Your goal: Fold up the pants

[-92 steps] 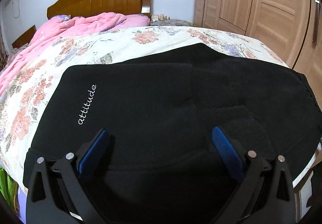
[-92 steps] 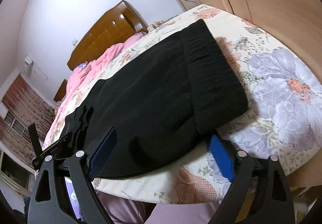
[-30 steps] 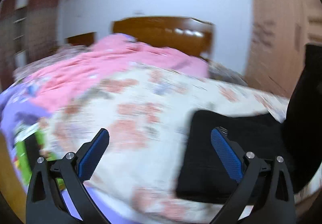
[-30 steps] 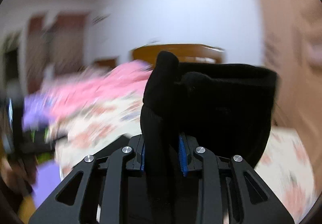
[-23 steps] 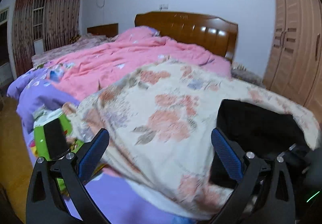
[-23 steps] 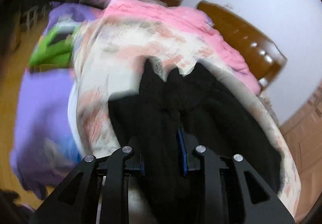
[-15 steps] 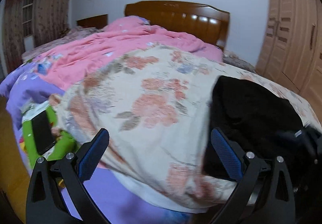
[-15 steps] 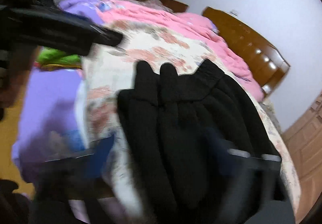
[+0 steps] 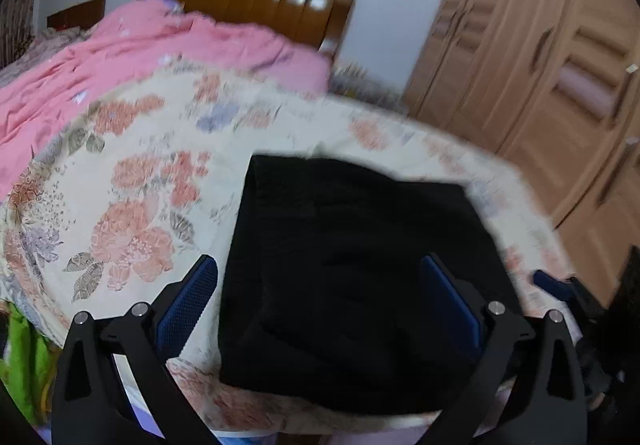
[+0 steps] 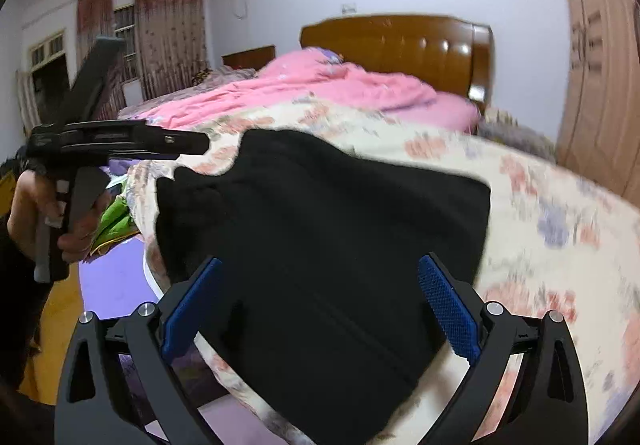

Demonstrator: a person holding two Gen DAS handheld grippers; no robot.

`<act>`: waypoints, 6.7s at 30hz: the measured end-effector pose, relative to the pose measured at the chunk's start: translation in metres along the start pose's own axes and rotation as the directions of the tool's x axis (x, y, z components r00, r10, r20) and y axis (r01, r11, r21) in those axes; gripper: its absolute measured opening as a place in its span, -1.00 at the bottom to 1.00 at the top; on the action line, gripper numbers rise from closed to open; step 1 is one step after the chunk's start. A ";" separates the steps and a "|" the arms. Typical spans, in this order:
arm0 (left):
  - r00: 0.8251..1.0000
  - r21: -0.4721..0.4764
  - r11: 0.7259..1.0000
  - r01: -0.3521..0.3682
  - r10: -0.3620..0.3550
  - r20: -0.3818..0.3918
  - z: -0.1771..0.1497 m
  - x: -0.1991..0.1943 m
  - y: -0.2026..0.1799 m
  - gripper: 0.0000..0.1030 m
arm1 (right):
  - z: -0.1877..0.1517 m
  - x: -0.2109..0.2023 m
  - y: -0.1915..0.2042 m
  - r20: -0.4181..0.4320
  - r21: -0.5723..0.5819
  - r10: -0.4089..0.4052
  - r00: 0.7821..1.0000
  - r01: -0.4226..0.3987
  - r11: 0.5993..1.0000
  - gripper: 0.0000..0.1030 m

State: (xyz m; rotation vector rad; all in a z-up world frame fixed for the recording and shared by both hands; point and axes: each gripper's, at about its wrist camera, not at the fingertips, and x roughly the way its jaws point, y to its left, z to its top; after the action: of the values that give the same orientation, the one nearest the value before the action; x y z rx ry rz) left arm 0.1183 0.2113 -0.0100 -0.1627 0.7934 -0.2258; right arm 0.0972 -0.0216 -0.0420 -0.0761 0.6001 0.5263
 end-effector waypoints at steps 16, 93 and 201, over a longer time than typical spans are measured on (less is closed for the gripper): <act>0.985 0.090 0.992 -0.088 0.073 0.156 -0.018 -0.057 -0.031 -0.18 | -0.030 -0.019 -0.013 0.018 0.059 0.042 0.999 -0.043 0.997 0.85; 0.994 0.123 0.992 0.019 -0.006 -0.107 0.031 0.100 -0.041 0.85 | 0.088 0.093 -0.158 0.003 0.322 0.430 0.903 -0.408 0.854 0.79; 0.957 0.247 0.929 -0.275 0.241 0.159 -0.067 0.007 -0.058 0.97 | -0.045 -0.005 0.010 -0.150 -0.054 -0.147 0.978 0.141 0.989 0.92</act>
State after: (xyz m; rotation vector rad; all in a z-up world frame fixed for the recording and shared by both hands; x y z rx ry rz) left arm 0.0667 0.1491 -0.0476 0.1820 0.6430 -0.0695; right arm 0.0652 -0.0253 -0.0758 -0.2011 0.7278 0.3949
